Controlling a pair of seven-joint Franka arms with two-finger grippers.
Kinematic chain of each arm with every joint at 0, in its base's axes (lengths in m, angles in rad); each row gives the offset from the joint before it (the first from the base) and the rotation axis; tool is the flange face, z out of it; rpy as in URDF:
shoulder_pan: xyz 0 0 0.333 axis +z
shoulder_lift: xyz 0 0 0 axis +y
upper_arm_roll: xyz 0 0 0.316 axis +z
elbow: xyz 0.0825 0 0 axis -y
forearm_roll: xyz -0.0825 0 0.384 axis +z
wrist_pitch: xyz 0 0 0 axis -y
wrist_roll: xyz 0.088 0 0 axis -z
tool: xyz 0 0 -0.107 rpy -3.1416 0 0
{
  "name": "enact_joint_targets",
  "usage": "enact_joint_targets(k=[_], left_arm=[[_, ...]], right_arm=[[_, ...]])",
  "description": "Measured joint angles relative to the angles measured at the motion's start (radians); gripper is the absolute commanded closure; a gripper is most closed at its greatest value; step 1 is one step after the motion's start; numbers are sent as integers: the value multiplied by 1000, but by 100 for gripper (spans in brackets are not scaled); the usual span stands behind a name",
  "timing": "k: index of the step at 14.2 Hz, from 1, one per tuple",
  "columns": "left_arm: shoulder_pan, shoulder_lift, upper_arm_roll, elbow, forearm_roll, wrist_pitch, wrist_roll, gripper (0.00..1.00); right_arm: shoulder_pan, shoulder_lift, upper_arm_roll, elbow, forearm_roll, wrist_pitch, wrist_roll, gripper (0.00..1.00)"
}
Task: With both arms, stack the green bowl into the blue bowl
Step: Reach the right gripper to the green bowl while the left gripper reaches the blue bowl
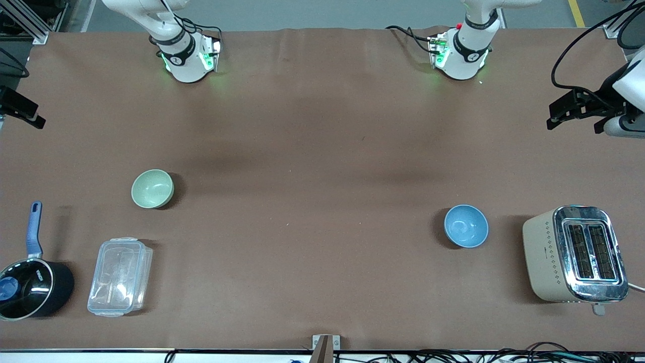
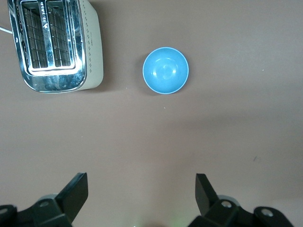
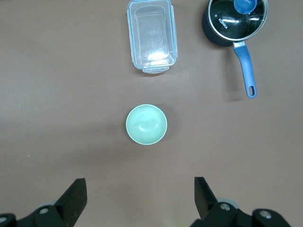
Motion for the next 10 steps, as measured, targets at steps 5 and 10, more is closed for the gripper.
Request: enact_joint_targets(k=[5,10], left_arm=[[5,0,1,3,0,0,0,0],[13,72,7,-1,0,21,2,0]], right_arm=[[0,0,-1,0,0,0,0,0],[0,0,-1,-1,0,-2,0,0]])
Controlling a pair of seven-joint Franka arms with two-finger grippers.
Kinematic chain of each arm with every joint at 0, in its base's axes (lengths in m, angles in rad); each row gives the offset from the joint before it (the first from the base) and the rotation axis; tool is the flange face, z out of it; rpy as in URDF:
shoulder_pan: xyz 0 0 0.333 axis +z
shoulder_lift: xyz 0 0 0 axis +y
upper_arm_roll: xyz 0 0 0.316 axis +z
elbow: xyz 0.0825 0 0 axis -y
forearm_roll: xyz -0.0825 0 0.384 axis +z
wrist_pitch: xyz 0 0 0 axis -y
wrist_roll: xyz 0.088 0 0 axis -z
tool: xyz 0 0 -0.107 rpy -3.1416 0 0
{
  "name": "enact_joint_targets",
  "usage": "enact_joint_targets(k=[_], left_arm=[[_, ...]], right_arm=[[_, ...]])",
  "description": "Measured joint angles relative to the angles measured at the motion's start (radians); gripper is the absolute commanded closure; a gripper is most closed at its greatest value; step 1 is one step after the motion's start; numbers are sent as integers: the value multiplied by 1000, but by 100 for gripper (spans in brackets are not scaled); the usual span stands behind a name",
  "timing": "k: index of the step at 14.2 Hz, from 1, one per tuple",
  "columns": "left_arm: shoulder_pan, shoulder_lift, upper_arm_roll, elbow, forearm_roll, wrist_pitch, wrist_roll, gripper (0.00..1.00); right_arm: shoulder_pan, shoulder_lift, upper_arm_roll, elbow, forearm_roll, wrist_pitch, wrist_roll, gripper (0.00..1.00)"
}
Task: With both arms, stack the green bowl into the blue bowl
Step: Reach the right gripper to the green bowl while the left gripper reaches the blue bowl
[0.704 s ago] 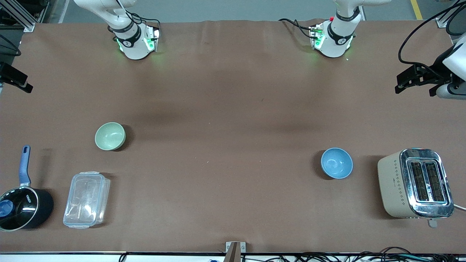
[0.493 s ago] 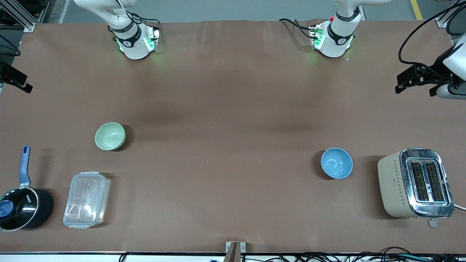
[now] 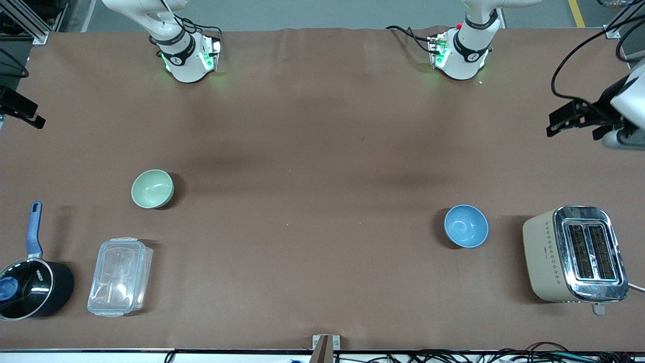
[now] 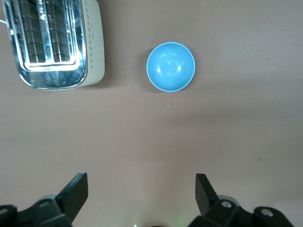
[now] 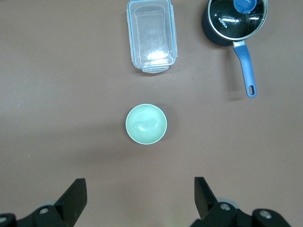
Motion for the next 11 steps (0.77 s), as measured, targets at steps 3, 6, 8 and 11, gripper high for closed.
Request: enact_joint_targets(k=[3,6,8,11], left_arm=[[-10,121,0,-4,4,97,0,0],[-13,224,-1,-9,15,178,0,0],[-13,274,-1,-27,15,242,0,0],[-19,337,-1,-70,25,346,-2,0]], right_arm=[[0,0,0,-1,0,0,0,0],[0,0,0,-21,0,-10,0,0],[0,-1,-1,-86,-1,-1,0,0],[-1,-1,-7,-257,-12,131,0,0]])
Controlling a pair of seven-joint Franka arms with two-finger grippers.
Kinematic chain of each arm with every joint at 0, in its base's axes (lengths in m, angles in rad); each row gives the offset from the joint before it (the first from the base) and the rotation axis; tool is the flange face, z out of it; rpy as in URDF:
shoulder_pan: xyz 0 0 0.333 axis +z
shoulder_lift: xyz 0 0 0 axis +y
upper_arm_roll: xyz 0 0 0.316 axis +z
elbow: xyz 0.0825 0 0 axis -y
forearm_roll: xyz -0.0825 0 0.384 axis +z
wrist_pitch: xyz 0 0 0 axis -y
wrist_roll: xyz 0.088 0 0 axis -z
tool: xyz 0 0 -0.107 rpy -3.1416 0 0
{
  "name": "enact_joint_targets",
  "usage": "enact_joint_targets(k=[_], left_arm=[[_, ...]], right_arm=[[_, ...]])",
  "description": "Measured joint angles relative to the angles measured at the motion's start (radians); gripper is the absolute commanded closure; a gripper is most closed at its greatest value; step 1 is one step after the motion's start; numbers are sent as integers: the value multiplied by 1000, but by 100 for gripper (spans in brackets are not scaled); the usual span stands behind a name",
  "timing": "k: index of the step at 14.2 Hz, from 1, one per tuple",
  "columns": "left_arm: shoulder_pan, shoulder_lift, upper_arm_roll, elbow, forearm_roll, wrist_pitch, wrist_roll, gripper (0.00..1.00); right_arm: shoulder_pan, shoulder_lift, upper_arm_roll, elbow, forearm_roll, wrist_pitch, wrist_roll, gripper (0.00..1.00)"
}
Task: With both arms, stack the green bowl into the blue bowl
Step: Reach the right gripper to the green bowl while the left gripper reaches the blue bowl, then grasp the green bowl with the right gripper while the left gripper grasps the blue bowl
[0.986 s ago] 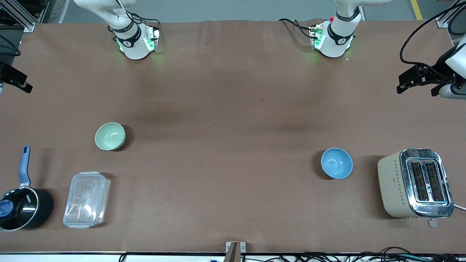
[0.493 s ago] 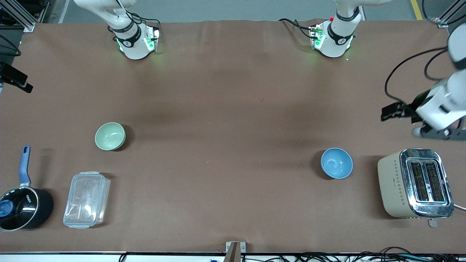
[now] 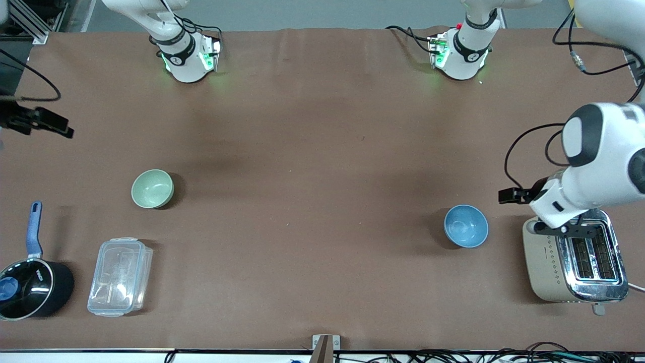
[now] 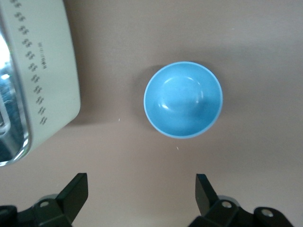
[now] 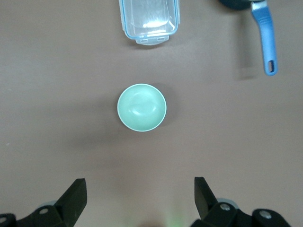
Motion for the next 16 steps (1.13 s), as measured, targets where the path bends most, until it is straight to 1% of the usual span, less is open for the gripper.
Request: enact_joint_targets(k=[1,3,6,7,9,10,11,12,13,14,15,16], left_arm=[[-1,17,0,-23,4,44,-1,0],[-3,50,0,-76,14,143,-1,1],[-1,123,0,-115,21,280,-2,18],[0,150,0,-114,21,310,-4,20],[6,188,1,-112,21,347,-6,30],[9,201,1,-111,21,361,-6,45],[10,212,1,-110,21,372,-6,67],[10,219,1,-110,21,377,-6,86],[10,223,0,-109,21,380,-6,97],[9,224,0,-109,21,380,-7,100],[8,224,0,-107,19,380,-10,100],[7,224,-1,-105,16,380,-14,100]], right_arm=[[0,1,-2,-70,-2,64,0,0],[-1,3,-5,-225,-5,236,-1,0],[-1,12,-25,-457,-8,539,-36,0],[-1,22,-33,-524,-8,641,-45,0],[-1,65,-43,-634,-9,830,-50,0],[-2,98,-45,-665,-9,901,-50,0],[-2,136,-46,-681,-9,959,-50,1],[-3,173,-47,-685,-9,1000,-50,3],[-5,208,-47,-684,-9,1030,-50,3],[-6,235,-47,-683,-8,1052,-50,4],[-7,254,-47,-682,-8,1069,-50,7],[-9,268,-47,-681,-8,1086,-50,11]])
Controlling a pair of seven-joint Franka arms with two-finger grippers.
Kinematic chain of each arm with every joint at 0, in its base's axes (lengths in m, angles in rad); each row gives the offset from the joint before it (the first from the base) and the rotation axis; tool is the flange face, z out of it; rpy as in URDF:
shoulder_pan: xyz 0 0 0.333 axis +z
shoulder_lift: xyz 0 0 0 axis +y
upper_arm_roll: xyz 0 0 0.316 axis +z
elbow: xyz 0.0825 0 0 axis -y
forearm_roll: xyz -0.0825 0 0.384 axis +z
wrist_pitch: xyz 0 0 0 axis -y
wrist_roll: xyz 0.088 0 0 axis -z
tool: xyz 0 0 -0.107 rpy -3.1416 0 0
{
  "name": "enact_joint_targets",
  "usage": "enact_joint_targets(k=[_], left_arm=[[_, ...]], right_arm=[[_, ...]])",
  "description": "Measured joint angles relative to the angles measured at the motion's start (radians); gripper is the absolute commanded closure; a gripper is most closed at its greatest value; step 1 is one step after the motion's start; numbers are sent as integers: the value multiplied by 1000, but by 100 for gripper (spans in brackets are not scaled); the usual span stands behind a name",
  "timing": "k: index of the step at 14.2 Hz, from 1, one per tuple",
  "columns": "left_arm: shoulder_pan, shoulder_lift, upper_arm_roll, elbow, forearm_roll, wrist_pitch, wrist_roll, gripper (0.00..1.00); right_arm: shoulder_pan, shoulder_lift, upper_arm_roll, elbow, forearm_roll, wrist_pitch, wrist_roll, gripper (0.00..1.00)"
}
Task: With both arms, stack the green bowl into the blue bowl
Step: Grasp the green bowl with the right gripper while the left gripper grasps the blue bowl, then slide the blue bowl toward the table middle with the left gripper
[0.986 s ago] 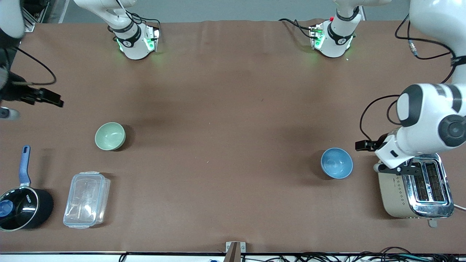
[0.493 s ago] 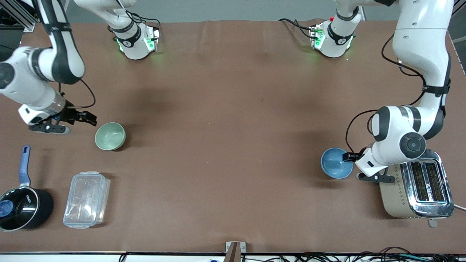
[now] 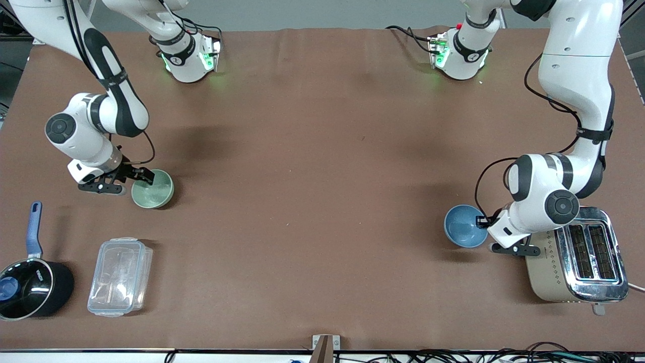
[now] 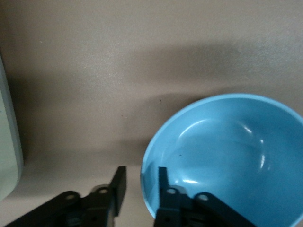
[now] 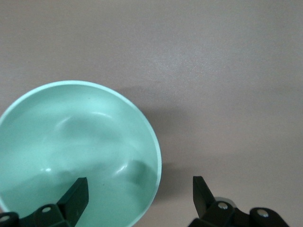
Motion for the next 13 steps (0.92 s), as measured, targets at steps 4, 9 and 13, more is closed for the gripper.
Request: enact_joint_targets(k=[4,9,13], left_arm=[[-8,-6,-16,20,-7,-4,-4,100],[-13,-23,-172,89,-10,-86,-157,100],[-114,-34,-302,141,-10,-118,-435,100]], right_arm=[[-13,22,0,1,5,33,2,36],[-13,28,0,1,53,33,2,50],[-13,48,0,1,61,59,2,80]])
